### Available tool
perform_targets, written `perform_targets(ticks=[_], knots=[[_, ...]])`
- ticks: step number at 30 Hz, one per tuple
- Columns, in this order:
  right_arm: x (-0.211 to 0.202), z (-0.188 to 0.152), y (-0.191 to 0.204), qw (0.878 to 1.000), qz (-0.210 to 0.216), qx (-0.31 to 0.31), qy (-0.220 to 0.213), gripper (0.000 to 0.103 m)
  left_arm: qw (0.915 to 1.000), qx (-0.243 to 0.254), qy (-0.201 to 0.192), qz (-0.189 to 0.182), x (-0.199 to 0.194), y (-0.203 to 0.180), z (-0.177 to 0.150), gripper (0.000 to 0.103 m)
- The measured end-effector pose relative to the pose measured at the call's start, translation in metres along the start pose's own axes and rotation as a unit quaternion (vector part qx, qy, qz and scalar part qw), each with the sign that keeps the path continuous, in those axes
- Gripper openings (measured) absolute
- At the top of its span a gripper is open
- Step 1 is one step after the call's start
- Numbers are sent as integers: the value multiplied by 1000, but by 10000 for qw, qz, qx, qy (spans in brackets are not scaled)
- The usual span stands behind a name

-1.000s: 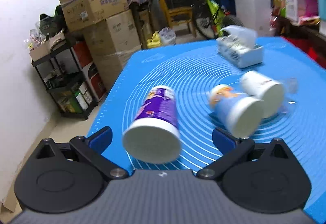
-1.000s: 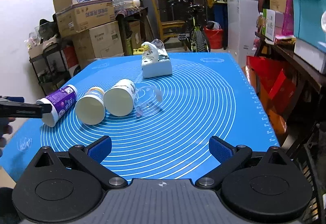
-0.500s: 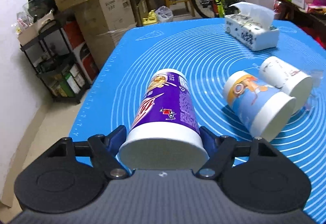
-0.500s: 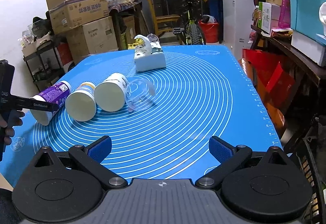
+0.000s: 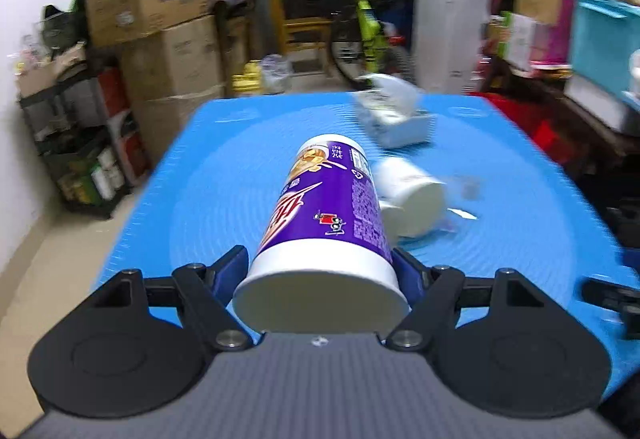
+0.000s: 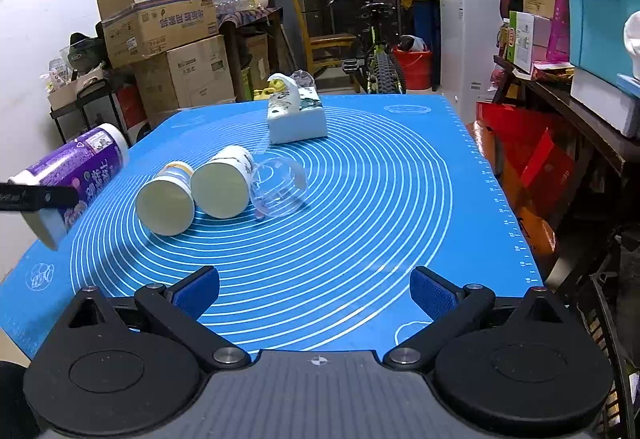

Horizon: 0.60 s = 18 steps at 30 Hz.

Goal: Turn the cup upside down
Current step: 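Lift the purple cup with the left gripper and carry it toward the right gripper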

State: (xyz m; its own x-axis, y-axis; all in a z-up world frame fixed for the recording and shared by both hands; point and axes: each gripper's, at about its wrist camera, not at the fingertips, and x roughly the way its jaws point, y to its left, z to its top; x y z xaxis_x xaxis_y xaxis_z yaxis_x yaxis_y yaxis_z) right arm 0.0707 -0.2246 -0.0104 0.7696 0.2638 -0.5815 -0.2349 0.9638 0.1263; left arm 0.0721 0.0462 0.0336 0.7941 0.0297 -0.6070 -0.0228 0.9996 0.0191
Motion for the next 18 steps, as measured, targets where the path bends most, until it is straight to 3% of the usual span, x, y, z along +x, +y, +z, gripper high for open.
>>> perform_targets(ticks=[8,15,18], knots=[[-9,-5,-15,9998,-117,144,66,101,9958,-281,643,-583,35,-61,-17,77],[-10,-10,-26,9995,-149,221,149,101,9923,-161,1021,-677,57,-97,-25,78],[-9,-13,-29,9994,-149,245,178,101,9936,-25,1002,-524,60,-101,-32,78]])
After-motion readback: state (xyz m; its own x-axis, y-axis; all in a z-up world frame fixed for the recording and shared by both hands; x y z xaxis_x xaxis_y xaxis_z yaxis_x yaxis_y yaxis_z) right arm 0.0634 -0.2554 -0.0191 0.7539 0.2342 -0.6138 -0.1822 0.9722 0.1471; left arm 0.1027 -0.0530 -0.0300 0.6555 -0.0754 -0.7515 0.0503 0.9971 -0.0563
